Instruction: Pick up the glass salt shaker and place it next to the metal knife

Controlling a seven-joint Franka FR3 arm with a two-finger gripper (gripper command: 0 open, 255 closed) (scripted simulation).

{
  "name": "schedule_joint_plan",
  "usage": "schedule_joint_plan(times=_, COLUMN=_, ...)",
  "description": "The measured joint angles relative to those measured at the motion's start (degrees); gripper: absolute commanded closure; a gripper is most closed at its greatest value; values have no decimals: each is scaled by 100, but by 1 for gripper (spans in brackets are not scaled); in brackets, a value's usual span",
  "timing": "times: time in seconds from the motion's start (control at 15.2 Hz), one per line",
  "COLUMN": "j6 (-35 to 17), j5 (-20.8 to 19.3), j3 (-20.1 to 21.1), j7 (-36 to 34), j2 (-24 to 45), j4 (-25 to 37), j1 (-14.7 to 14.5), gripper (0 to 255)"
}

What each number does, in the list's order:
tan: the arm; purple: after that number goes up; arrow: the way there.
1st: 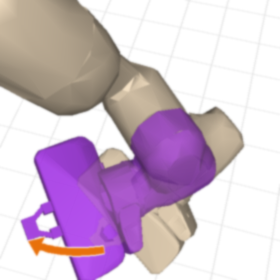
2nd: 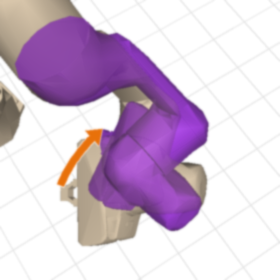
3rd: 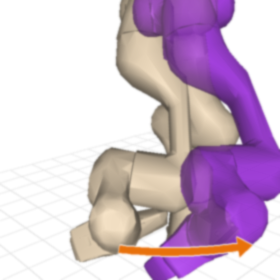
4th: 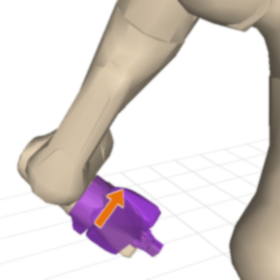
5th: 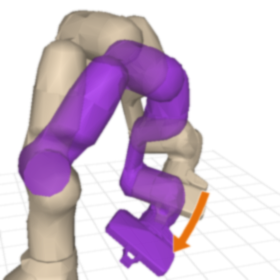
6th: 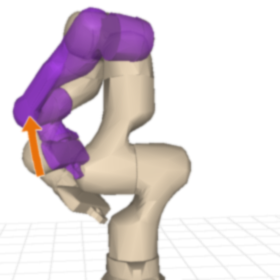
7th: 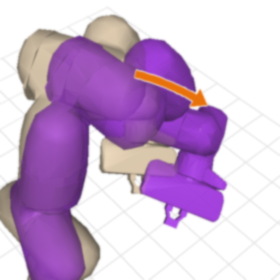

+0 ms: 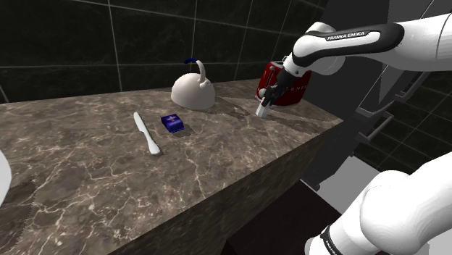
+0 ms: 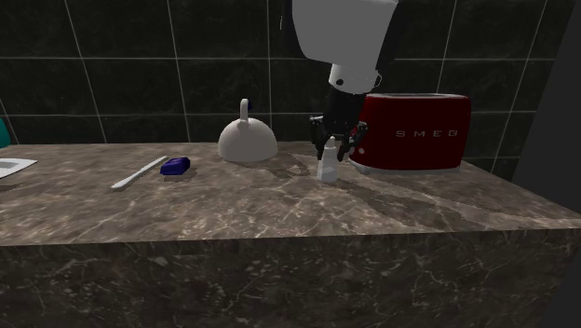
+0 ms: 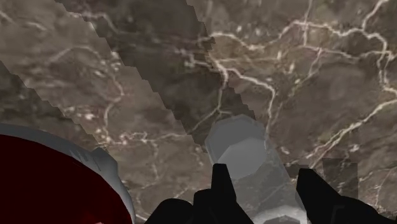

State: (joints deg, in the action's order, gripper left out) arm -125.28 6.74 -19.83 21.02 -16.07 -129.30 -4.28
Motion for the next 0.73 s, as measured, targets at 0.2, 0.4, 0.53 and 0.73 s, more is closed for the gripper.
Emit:
schedule_joint_plan(times=0.2, j6=-1, j5=0, j3=0, j7=0, j2=-1, j4=0, j1=0, gripper=255)
schedule_joint_plan(times=0.4, j6=88, j5=-16, j3=6, j7=-19, j2=-24, j4=63, j1=4, gripper=255)
schedule_joint_plan(times=0.53, j6=234, j5=-40, j3=20, j7=-57, j2=-65, j4=173, j1=9, gripper=255)
schedule_joint_plan(times=0.73, j6=424, j5=-58, j3=40, j7=-108, j2=-78, j4=355, j1=5, gripper=255)
